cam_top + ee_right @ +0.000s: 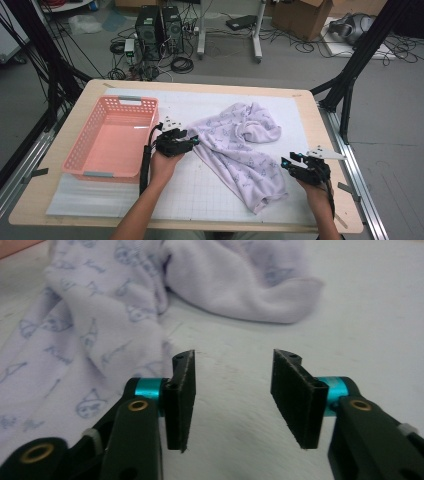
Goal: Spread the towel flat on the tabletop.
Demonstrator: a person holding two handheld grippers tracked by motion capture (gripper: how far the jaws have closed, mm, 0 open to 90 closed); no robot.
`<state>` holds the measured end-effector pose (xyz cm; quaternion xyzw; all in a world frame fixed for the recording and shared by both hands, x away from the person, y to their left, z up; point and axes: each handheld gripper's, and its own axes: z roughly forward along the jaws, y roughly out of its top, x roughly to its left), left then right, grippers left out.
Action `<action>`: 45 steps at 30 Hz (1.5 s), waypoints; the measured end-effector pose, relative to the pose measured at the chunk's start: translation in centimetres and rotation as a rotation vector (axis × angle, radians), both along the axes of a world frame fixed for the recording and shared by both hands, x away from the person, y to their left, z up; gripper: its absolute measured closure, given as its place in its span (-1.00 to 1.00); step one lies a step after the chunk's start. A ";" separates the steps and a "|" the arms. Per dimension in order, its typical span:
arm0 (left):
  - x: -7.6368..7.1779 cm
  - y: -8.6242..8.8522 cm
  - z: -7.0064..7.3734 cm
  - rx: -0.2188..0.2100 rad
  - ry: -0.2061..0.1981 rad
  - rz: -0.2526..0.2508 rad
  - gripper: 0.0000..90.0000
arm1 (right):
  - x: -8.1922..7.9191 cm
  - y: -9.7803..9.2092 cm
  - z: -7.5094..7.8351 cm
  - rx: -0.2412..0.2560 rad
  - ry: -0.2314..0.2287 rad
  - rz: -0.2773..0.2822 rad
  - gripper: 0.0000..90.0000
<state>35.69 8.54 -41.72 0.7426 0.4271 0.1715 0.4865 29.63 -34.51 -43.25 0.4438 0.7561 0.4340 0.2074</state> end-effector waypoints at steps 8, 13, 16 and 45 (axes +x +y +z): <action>-1.6 -1.2 -1.4 0.028 0.025 -0.086 0.05 | 0.2 4.7 -0.5 -0.057 0.058 0.209 0.36; -2.0 -2.7 -2.1 0.054 0.053 -0.151 0.06 | -0.1 6.9 -0.6 -0.082 0.079 0.313 0.48; -2.2 -3.6 -2.4 0.055 0.063 -0.194 0.12 | -0.2 7.1 -0.7 -0.048 0.105 0.379 0.42; -4.2 -9.7 -3.3 0.244 -0.012 -0.305 0.76 | 6.4 9.9 -1.3 -0.090 0.154 0.243 0.31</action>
